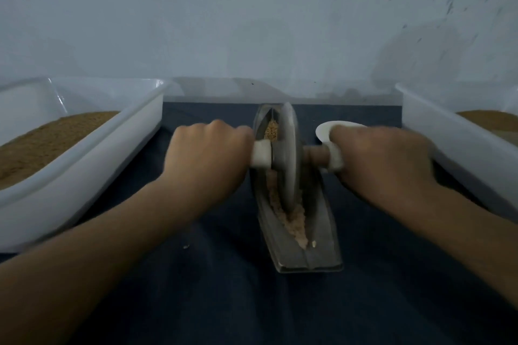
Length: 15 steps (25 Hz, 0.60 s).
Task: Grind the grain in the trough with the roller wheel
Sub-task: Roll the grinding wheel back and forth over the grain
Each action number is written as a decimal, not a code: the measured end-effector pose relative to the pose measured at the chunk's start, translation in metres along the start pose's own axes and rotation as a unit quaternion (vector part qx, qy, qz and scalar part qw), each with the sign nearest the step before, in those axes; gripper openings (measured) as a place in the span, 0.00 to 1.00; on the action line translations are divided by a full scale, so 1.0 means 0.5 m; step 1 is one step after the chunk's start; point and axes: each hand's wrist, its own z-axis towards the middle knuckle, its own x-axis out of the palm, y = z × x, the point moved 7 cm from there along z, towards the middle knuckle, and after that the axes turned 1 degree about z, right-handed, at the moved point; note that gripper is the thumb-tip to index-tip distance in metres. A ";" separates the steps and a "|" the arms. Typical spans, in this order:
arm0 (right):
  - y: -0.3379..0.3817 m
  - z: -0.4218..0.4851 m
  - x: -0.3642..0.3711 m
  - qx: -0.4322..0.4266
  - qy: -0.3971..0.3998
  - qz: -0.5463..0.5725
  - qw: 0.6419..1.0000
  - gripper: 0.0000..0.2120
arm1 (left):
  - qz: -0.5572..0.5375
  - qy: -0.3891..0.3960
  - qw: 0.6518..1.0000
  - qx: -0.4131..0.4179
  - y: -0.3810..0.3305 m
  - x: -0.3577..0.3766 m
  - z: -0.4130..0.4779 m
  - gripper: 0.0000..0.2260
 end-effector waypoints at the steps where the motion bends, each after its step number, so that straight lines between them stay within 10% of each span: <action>1: 0.004 0.040 0.017 0.020 0.026 0.009 0.999 0.09 | 0.001 0.024 1.000 -0.016 -0.001 0.021 0.039 0.08; 5: 0.008 0.116 0.037 0.036 0.098 0.030 0.994 0.05 | -0.039 0.111 0.992 -0.051 0.015 0.058 0.107 0.05; 11: -0.005 -0.049 -0.062 -0.039 -0.059 0.053 0.996 0.17 | -0.056 -0.060 0.995 0.049 0.006 -0.028 -0.047 0.17; 15: 0.012 0.039 0.008 0.028 0.015 0.017 0.999 0.07 | 0.002 0.035 0.999 -0.027 -0.003 0.021 0.036 0.08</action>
